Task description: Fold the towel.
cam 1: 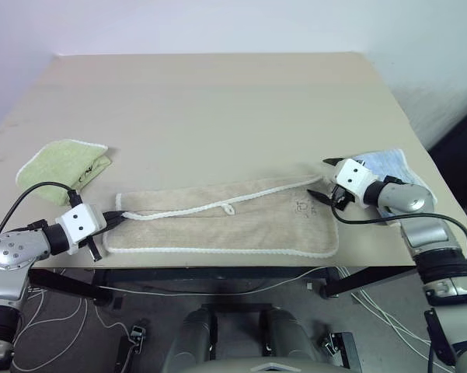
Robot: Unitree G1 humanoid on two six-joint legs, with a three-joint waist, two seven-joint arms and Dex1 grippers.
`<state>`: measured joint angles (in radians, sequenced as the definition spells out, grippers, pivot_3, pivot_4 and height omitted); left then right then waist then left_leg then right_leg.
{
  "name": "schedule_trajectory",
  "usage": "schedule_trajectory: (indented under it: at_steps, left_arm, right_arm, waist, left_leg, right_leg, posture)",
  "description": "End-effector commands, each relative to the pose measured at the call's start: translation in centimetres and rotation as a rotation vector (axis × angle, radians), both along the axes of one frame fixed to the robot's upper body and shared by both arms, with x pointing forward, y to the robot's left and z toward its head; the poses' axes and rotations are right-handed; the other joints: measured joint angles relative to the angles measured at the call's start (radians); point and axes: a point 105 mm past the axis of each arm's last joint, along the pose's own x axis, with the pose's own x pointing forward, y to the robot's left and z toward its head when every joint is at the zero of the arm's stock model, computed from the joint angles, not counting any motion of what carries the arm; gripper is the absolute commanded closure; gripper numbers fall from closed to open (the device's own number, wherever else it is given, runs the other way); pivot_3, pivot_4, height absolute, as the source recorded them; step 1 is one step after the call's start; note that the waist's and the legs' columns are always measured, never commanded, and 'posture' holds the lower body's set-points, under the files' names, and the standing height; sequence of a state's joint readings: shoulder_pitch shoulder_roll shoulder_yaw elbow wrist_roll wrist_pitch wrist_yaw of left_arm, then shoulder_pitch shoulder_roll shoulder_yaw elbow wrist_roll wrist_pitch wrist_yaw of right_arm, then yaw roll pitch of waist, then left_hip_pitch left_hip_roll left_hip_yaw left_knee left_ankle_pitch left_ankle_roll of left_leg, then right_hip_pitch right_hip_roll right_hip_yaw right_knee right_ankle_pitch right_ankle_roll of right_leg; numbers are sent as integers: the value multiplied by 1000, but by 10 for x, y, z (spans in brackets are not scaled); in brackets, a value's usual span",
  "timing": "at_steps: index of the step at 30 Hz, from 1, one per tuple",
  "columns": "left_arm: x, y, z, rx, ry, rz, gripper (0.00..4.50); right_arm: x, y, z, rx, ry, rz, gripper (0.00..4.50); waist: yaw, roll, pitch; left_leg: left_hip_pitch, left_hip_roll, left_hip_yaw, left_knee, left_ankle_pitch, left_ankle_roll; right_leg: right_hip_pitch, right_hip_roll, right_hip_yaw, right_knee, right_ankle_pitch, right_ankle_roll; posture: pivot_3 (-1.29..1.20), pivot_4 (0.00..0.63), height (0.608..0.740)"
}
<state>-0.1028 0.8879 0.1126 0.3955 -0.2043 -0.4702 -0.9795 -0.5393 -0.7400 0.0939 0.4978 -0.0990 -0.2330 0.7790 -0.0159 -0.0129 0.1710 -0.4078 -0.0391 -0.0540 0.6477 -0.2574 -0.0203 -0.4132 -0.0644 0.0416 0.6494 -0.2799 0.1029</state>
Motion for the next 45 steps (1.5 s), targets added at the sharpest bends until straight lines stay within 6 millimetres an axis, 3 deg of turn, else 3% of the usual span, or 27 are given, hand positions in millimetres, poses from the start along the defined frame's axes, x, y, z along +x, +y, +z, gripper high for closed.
schedule_trajectory:
  at_steps: [1,3,6,16,18,23,27,34,38,42,45]
  left_arm:
    - [2,1,8,-1,-47,8,4484]
    - [2,1,7,-2,-49,8,4484]
    - [3,0,7,-3,-51,8,4500]
    - [4,-2,5,-6,-49,7,4500]
    - [4,-3,5,-8,-48,8,4500]
    - [8,-1,11,-71,-65,52,4500]
    - [31,16,39,-224,-149,225,4500]
    - [81,23,113,-476,-293,378,4500]
    - [112,11,152,-531,-376,386,4500]
    - [123,8,197,-595,-454,364,4500]
    - [120,11,211,-566,-481,340,4500]
  right_arm:
    - [7,0,10,-70,-78,15,0]
    - [9,3,10,-110,-98,25,0]
    - [9,9,14,-97,-111,46,650]
    - [5,14,16,-111,-128,84,4058]
    - [4,13,15,-112,-125,86,4417]
    - [6,11,18,-123,-145,79,4417]
    - [11,10,36,-84,-185,64,4417]
    - [35,-1,94,-50,-310,-1,4417]
    - [50,-13,141,-69,-413,-63,4417]
    - [48,-16,190,-29,-512,-72,4417]
    - [41,-17,205,4,-525,-38,4417]
  waist:
    - [-1,0,0]
    - [-1,0,0]
    - [-1,0,0]
    - [0,0,0]
    - [0,0,0]
    - [0,0,0]
    - [3,0,0]
    - [1,0,0]
    - [1,0,0]
    - [-4,-1,1]
    - [-9,-1,1]
  left_leg:
    - [0,0,0,0,0,0]
    - [0,0,0,0,0,0]
    - [0,0,0,0,0,0]
    - [0,0,0,0,0,0]
    - [0,0,0,0,0,0]
    - [0,0,0,0,0,0]
    - [0,0,0,1,0,0]
    - [0,0,0,2,0,0]
    - [-1,-1,0,2,0,0]
    - [-2,-1,1,1,2,-4]
    - [-3,-1,2,0,3,-5]
  right_leg:
    - [0,0,0,0,0,0]
    - [0,0,0,0,0,0]
    - [0,0,0,0,0,0]
    - [0,0,0,0,0,0]
    - [0,0,0,0,0,0]
    - [0,0,0,0,0,0]
    - [0,0,0,0,0,0]
    - [0,0,0,1,0,0]
    - [0,1,0,1,0,0]
    - [-2,1,0,0,0,0]
    - [-3,1,1,0,0,0]
  posture:
    - [0,150,740]
    - [0,150,740]
    - [0,150,740]
    - [0,150,740]
    - [0,150,740]
    - [0,150,740]
    - [0,150,740]
    - [0,150,740]
    - [0,150,740]
    - [0,150,740]
    - [0,150,740]
